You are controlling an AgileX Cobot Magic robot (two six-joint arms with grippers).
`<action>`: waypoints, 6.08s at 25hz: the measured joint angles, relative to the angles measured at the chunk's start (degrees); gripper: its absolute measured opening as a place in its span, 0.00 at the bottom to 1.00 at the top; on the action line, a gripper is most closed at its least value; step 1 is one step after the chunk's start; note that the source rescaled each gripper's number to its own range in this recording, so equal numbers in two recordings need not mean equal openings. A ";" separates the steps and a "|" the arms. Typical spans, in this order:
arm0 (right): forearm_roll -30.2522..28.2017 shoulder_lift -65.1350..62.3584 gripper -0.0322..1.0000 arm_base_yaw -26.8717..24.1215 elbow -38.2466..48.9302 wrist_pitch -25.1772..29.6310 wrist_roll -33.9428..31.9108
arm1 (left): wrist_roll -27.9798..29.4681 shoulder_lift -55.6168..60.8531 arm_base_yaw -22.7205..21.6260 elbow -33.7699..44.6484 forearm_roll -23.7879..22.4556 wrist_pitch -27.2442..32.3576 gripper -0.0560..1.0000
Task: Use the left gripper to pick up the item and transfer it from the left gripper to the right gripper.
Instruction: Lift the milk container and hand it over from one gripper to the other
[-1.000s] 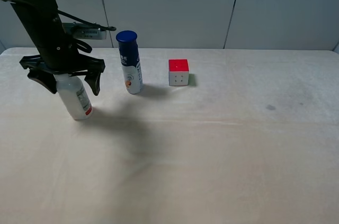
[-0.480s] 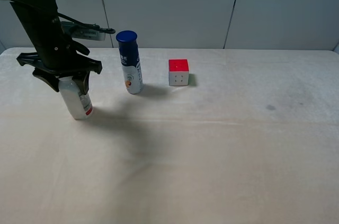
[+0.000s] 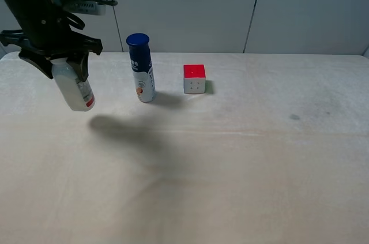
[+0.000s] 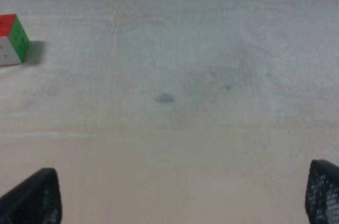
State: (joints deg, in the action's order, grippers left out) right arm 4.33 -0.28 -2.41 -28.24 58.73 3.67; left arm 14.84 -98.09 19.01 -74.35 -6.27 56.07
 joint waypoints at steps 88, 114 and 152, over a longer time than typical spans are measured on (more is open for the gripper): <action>12.18 66.01 1.00 36.66 -24.68 -16.25 30.54 | -33.18 -1.83 13.72 0.00 61.92 -6.82 0.08; 13.55 77.34 1.00 36.84 -24.87 -23.16 31.52 | -33.18 -1.83 13.77 0.00 61.92 -6.62 0.08; 14.30 77.46 0.03 36.98 -24.87 -21.55 35.33 | -36.70 -1.72 13.77 -0.06 65.95 -7.10 0.59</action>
State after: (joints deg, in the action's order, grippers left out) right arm 18.64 77.18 34.57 -53.10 37.18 38.99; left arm -21.86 -99.81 32.78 -74.40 59.68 48.97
